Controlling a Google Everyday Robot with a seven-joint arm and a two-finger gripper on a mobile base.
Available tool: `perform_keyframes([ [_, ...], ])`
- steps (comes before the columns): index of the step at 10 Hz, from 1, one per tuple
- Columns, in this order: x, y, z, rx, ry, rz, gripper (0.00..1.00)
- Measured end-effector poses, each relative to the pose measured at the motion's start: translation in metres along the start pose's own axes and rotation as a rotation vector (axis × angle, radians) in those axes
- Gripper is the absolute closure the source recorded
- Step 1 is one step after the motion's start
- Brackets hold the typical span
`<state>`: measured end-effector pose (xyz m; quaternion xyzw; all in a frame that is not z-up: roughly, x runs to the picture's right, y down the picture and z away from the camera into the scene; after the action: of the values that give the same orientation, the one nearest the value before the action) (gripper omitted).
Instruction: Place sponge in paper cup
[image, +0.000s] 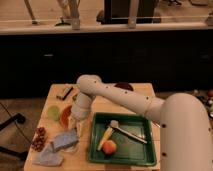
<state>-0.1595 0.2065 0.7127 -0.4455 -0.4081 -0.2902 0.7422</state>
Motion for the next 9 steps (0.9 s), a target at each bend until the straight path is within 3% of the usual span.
perform_keyframes([
  [4, 0.0008, -0.0013, -0.0009, 0.011, 0.002, -0.004, 0.98],
  [6, 0.0014, -0.0001, -0.0023, 0.019, -0.005, -0.003, 0.85],
  [9, -0.0015, -0.001, -0.0019, 0.023, -0.021, -0.015, 0.55],
])
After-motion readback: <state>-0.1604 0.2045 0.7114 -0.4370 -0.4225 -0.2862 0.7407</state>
